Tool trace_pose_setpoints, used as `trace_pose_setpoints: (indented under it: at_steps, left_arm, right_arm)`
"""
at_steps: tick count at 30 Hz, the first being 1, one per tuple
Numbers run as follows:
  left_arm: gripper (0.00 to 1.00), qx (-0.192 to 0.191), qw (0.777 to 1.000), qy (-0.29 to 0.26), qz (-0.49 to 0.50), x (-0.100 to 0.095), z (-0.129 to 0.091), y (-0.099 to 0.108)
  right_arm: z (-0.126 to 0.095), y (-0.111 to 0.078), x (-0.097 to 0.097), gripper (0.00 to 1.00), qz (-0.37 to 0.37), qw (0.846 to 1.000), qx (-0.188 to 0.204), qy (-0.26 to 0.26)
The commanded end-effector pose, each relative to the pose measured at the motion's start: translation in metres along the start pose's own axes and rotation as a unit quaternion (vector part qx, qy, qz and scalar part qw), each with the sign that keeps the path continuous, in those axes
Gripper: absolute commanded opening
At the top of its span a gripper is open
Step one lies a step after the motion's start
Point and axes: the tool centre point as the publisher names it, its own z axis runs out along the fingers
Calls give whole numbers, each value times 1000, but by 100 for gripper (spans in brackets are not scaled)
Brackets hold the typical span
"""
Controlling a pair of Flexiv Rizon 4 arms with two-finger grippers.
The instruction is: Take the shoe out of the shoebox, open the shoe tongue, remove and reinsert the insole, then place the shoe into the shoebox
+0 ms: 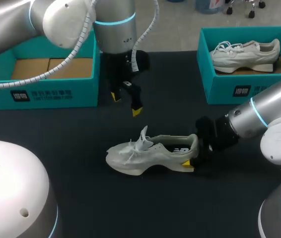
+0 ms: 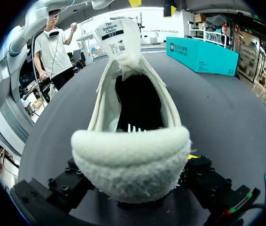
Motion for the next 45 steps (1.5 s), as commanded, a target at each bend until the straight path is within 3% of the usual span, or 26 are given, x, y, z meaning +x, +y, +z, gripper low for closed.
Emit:
trace_pose_setpoints:
  at_steps: [1,5,23,30,35,45]
  left_arm:
    - [0,4,996,-13,83,2,0,-5]
    - [0,-15,991,-22,131,7,4,-15]
    - [0,-15,992,-14,122,9,4,-16]
    - [0,42,985,-22,169,13,-1,-40]
    - [0,37,983,-25,179,22,3,-53]
    - [0,37,983,-25,179,22,3,-53]
  right_arm:
    - [5,-3,1,0,0,1000,1,-1]
    - [5,-3,1,0,0,1000,1,-1]
    - [5,-3,1,0,0,1000,1,-1]
    - [5,-3,1,0,0,1000,1,-1]
    - [5,-3,1,0,0,1000,1,-1]
    - [5,-3,1,0,0,1000,1,-1]
